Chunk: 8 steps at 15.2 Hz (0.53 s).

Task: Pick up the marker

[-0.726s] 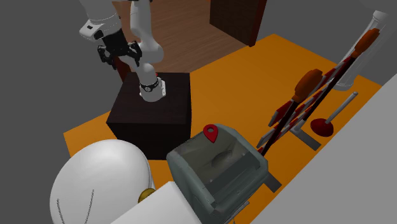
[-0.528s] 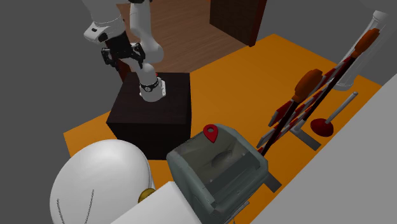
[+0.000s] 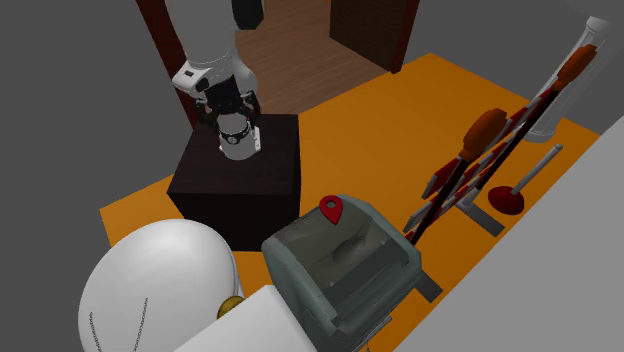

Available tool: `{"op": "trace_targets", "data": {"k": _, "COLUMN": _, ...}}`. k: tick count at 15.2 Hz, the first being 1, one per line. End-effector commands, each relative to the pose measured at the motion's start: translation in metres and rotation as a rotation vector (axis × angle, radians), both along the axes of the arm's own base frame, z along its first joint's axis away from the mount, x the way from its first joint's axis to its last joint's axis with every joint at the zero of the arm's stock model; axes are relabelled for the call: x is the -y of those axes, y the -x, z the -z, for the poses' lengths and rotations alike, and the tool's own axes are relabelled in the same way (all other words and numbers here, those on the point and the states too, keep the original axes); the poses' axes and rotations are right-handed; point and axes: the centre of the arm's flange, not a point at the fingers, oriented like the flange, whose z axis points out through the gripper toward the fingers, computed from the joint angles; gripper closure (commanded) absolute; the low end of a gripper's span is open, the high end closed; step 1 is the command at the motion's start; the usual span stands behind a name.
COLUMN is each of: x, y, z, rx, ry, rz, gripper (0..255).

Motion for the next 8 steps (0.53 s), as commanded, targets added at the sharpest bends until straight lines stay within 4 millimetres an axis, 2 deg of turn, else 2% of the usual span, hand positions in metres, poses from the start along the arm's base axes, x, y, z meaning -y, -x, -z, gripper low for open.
{"op": "trace_targets", "data": {"k": 1, "x": -0.023, "y": -0.014, "z": 0.011, "rx": 0.011, "ry": -0.005, "rz": 0.003, "gripper": 0}}
{"op": "trace_targets", "data": {"k": 8, "x": -0.097, "y": -0.05, "z": 0.044, "rx": 0.044, "ry": -0.017, "rz": 0.011, "gripper": 0}}
